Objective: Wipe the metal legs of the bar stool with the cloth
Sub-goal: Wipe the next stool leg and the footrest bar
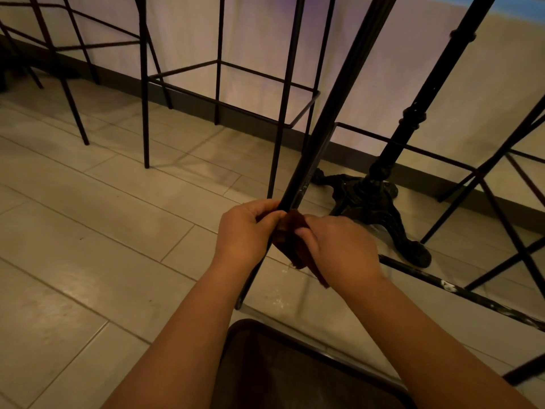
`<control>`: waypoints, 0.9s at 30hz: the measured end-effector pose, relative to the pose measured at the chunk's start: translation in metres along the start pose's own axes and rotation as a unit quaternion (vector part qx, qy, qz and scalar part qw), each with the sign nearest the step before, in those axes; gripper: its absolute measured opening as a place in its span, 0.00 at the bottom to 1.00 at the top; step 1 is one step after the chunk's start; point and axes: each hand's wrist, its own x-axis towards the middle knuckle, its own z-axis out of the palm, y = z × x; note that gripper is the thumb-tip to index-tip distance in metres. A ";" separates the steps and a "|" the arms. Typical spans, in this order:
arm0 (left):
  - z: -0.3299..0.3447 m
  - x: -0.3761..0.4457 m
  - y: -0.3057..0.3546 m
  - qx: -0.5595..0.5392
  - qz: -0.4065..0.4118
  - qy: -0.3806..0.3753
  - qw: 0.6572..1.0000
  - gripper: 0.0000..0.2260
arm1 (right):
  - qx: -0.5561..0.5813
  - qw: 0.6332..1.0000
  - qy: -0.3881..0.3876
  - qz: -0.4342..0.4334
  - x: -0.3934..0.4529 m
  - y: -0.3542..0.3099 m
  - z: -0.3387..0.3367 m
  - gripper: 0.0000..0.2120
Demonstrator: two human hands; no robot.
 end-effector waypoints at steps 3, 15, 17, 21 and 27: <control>0.000 -0.001 0.000 0.006 0.003 0.002 1.000 0.09 | 0.014 0.998 -0.046 0.039 0.007 0.001 -0.003 0.15; 0.001 -0.007 0.008 0.027 0.014 -0.006 1.000 0.14 | 0.104 0.987 -0.124 0.025 0.007 0.019 -0.011 0.12; 0.001 -0.007 0.008 0.029 0.010 -0.010 0.999 0.14 | 0.121 0.982 -0.128 0.074 0.014 0.015 -0.011 0.14; 0.001 -0.005 0.009 0.032 0.003 -0.007 0.999 0.13 | 0.148 0.974 -0.150 0.081 0.017 0.014 -0.016 0.14; 0.002 -0.003 0.006 0.036 -0.022 0.006 0.999 0.10 | 0.117 0.972 -0.193 0.064 0.002 0.026 -0.030 0.13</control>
